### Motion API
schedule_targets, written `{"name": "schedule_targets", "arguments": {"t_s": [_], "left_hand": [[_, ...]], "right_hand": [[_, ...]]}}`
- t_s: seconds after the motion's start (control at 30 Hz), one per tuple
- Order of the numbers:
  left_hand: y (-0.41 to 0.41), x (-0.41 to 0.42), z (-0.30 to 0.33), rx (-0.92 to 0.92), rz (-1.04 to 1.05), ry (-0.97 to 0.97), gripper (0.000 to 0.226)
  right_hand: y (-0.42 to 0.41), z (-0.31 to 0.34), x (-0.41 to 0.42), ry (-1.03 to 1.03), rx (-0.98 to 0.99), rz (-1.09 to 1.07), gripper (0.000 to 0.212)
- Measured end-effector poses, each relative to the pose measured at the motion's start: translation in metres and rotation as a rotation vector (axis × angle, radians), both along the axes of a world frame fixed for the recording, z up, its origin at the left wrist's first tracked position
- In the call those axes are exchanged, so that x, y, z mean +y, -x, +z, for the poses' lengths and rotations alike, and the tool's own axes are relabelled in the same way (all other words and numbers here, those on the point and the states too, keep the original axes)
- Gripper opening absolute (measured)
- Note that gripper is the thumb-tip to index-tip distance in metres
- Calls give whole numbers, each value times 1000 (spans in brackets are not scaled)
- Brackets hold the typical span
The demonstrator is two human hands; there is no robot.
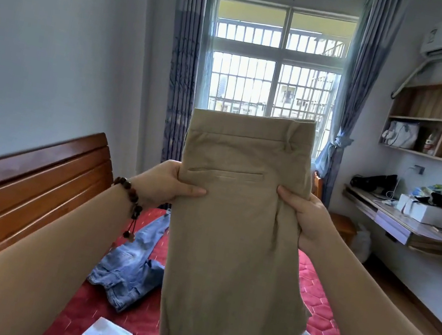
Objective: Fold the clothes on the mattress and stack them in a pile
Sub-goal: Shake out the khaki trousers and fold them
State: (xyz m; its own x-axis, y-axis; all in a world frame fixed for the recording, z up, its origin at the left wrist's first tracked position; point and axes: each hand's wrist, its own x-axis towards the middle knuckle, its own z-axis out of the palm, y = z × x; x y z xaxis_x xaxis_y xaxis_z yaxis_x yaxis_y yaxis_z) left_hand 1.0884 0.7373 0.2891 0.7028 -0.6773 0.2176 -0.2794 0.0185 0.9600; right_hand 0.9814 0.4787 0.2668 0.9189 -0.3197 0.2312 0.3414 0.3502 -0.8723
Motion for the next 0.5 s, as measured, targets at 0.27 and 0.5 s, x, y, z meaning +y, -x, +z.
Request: {"name": "schedule_targets", "arguments": {"t_s": [0.27, 0.5], "left_hand": [[18, -1, -13, -62, 86, 135, 35], [36, -6, -22, 177, 17, 349, 28]], "right_hand": [[23, 45, -8, 260, -29, -63, 47], [43, 42, -13, 224, -62, 70, 38]]}}
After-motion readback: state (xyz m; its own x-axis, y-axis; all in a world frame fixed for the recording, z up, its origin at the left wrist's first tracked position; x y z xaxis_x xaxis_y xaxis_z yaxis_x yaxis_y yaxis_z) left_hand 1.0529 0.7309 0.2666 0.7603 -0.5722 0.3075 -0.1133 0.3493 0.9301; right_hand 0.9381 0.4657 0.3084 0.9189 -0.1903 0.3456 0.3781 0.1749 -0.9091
